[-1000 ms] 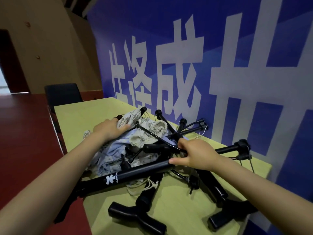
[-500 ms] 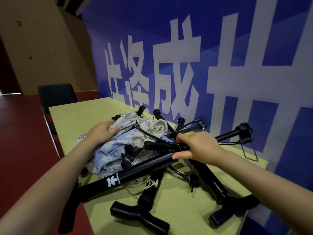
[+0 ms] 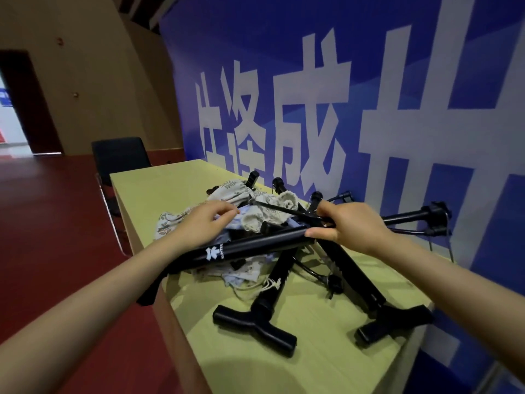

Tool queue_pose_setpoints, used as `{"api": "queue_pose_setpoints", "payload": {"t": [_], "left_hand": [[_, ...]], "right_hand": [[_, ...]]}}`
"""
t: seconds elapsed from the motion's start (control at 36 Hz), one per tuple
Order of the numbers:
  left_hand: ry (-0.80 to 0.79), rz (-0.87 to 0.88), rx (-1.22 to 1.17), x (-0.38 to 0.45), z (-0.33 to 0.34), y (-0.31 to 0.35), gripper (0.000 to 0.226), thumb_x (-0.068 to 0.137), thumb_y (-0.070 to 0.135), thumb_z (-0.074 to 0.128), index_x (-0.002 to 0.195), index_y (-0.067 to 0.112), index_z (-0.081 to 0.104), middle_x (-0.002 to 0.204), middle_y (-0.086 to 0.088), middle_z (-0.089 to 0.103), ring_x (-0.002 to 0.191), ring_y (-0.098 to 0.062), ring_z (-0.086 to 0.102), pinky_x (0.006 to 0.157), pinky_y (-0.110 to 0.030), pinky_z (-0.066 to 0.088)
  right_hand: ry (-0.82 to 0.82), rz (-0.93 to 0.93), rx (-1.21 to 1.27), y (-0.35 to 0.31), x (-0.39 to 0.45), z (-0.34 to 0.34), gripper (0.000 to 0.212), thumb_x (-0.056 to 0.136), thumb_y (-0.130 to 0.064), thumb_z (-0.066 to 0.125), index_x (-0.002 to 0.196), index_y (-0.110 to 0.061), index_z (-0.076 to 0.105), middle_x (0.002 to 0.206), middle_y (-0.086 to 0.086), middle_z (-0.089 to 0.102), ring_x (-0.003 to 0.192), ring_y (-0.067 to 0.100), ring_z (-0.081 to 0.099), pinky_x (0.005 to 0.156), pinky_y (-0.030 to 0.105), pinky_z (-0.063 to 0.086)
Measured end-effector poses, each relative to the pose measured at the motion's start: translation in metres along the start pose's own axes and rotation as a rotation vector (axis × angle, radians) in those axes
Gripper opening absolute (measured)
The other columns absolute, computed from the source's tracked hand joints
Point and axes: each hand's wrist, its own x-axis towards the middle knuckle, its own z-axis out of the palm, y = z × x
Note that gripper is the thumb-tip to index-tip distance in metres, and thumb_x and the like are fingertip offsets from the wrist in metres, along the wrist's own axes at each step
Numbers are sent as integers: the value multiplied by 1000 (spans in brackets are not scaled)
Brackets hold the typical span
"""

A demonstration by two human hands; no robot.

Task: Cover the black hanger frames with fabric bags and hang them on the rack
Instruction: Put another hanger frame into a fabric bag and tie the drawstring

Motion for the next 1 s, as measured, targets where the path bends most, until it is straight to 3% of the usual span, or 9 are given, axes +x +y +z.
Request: {"api": "queue_pose_setpoints", "payload": {"t": [0.08,0.19,0.31,0.42,0.5,0.67,0.81,0.92,1.0], "left_hand": [[-2,-35,-147,-14,8,15,23,100,30,48,100,24,70,102,16,68,100,-6,62,91,-30,48],[-9,-49,-65,-22,22,28,22,97,39,51,108,26,64,101,9,65,90,-5,60,78,-28,49],[-4,-299,-221,-13,36,36,35,94,51,51,118,25,49,100,2,63,88,-18,66,82,-41,56],[13,-328,-256,-6,46,43,40,96,49,48,125,22,47,101,0,63,83,-19,67,82,-41,56],[24,-313,-118,-1,50,44,33,96,52,44,114,25,52,95,-3,67,85,-20,66,83,-41,55],[33,-452,-326,19,57,51,33,99,43,45,83,14,48,77,-2,49,76,-20,55,59,-28,49],[105,-569,-352,37,60,49,37,96,55,43,76,24,45,77,2,45,68,-17,46,62,-29,41],[129,-644,-270,47,63,55,53,92,61,43,74,13,54,67,-5,52,69,-24,53,69,-31,40],[119,-678,-255,52,68,59,50,89,60,48,77,12,56,71,-4,55,68,-24,54,66,-31,39]], "right_hand": [[-48,37,-12,3,-12,4,72,70,-84,28,103,-24,51,79,-5,62,69,13,59,60,30,51],[-105,72,21,2,-25,11,63,72,-81,33,92,-24,48,72,-9,51,67,11,52,51,23,36],[-155,113,67,2,-32,18,54,77,-78,40,88,-26,46,75,-6,55,68,14,55,55,27,40],[-179,154,72,3,-35,24,53,82,-75,44,92,-23,49,78,-1,61,71,17,57,57,31,42],[-205,177,124,1,-33,29,53,83,-73,44,92,-21,50,76,0,59,70,18,56,59,35,43],[-197,156,204,8,-24,39,49,89,-70,36,81,-24,53,67,-3,55,64,14,52,56,33,39],[-149,362,484,1,3,46,72,95,-63,30,82,0,63,73,14,61,68,28,57,63,40,44],[-74,646,909,-11,41,47,71,89,-68,43,102,-3,66,76,9,57,67,18,53,62,29,42],[-164,764,1124,-20,65,50,64,88,-65,49,116,-9,62,89,7,59,63,11,50,53,21,39]]}}
